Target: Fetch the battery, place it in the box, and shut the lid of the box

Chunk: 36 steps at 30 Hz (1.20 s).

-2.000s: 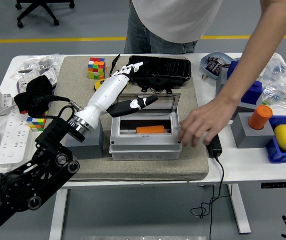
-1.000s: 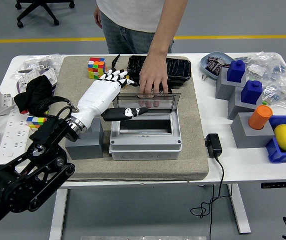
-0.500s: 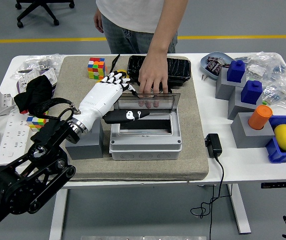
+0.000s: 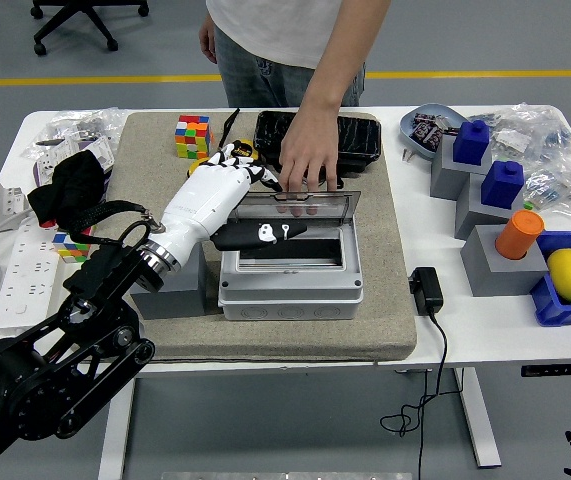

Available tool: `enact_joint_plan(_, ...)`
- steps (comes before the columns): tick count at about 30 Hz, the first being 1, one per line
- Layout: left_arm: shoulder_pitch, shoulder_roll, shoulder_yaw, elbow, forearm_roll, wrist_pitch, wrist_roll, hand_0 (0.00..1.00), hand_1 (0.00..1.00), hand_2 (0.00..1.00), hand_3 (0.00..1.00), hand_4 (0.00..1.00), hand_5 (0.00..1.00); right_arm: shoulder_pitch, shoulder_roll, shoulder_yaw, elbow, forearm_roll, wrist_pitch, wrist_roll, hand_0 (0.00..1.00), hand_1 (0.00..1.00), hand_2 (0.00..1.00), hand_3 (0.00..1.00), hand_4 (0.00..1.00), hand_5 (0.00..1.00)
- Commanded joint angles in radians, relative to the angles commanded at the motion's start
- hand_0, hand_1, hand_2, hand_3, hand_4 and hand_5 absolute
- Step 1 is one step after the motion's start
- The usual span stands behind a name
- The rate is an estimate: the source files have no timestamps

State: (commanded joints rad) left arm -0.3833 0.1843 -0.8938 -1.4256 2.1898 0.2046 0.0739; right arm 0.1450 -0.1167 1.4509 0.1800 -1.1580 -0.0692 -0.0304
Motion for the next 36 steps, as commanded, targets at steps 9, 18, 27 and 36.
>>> enact_joint_plan(9,0.014,0.004,0.029,-0.007,-0.018,-0.008,0.006,0.998,0.700,0.565,0.647,0.998,0.998,-0.002,-0.001,0.004,0.000,-0.005,0.000,0.000,0.863,0.826,0.789,0.782,0.998,0.998)
enact_joint_plan(18,0.031,0.017,0.063,-0.014,-0.029,-0.009,0.008,0.998,0.699,0.566,0.645,0.998,0.998,-0.004,-0.001,0.004,0.000,-0.006,0.000,0.000,0.863,0.827,0.789,0.782,0.998,0.998)
enact_joint_plan(27,0.044,0.029,0.088,-0.023,-0.029,-0.005,0.007,0.998,0.696,0.563,0.643,0.998,0.998,-0.007,-0.001,0.004,0.000,-0.007,0.000,0.000,0.864,0.828,0.789,0.783,0.998,0.998)
enact_joint_plan(36,0.042,0.023,0.020,-0.026,-0.050,0.017,-0.025,0.998,0.716,0.626,0.652,0.998,0.998,-0.005,-0.001,0.007,0.000,-0.009,0.000,-0.001,0.864,0.827,0.789,0.783,0.998,0.998)
